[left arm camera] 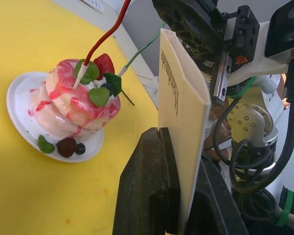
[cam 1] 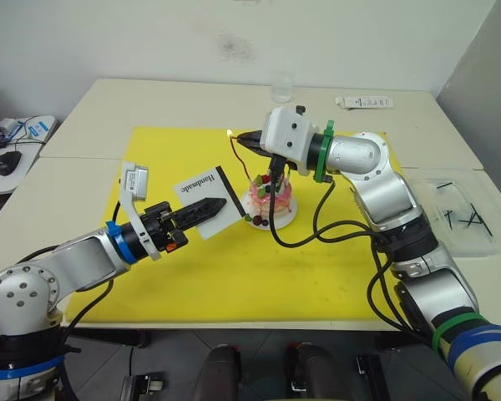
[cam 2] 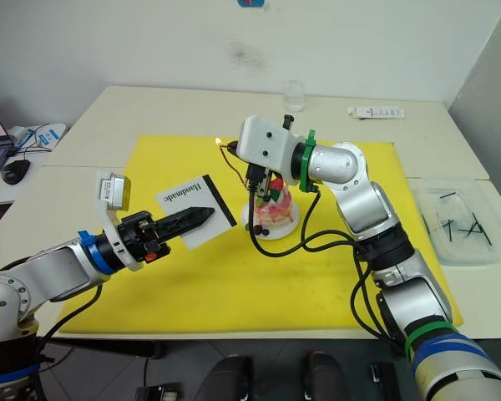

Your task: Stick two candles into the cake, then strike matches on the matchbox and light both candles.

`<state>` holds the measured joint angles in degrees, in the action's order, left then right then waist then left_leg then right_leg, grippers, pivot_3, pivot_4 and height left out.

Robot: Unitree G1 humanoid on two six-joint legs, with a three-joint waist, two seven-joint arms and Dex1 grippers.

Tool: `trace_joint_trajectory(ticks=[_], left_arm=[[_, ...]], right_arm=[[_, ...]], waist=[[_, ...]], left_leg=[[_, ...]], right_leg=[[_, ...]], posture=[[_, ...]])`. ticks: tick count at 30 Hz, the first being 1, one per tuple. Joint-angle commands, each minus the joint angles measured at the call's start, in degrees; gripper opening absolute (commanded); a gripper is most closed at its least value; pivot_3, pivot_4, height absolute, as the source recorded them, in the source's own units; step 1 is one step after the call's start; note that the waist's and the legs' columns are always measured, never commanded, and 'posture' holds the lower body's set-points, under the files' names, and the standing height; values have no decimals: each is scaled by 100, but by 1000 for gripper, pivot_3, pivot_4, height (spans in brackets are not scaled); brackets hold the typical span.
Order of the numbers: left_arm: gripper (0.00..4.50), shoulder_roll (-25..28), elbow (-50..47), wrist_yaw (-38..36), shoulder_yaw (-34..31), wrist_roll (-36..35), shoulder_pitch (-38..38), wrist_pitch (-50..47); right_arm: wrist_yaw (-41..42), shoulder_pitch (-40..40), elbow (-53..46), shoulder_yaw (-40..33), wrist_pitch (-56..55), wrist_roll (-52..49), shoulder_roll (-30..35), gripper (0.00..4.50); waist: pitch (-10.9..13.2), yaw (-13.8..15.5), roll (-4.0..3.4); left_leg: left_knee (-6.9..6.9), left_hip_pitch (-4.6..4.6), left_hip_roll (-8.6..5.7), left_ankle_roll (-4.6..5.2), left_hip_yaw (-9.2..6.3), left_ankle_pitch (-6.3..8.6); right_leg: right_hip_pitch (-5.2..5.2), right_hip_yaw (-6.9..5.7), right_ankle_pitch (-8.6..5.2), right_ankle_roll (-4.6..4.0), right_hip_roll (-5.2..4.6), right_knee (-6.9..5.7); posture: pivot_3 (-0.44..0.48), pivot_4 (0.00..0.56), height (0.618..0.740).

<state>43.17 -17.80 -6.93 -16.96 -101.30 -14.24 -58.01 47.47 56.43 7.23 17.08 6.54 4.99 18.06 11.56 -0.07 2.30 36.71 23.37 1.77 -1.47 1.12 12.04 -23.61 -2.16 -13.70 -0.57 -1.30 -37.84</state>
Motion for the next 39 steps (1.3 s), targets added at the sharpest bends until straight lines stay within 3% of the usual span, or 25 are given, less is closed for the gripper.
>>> trace_joint_trajectory(ticks=[1, 27, 39], left_arm=[[0, 96, -157, -87, -16, -49, -43, 67], [0, 107, -70, -172, 86, 1, -180, 74], [0, 80, -63, -357, 318, 70, -291, -56]], right_arm=[[1, 50, -227, -70, -72, -46, 25, 42], [-96, 42, -31, -95, -137, 92, 143, 42], [80, -405, -917, -224, 345, -98, 503, 42]], waist=[[0, 0, 0], [0, 0, 0], [0, 5, 0]], left_leg=[[0, 0, 0, 0, 0, 0], [-1, 19, -1, 0, 0, 0], [1, 51, -1, -1, 0, -1]], right_leg=[[0, 0, 0, 0, 0, 0], [-20, 0, 0, 0, 0, 0], [-48, 0, 0, 1, 0, -3]], posture=[[0, 150, 740], [0, 150, 740], [0, 150, 740]])
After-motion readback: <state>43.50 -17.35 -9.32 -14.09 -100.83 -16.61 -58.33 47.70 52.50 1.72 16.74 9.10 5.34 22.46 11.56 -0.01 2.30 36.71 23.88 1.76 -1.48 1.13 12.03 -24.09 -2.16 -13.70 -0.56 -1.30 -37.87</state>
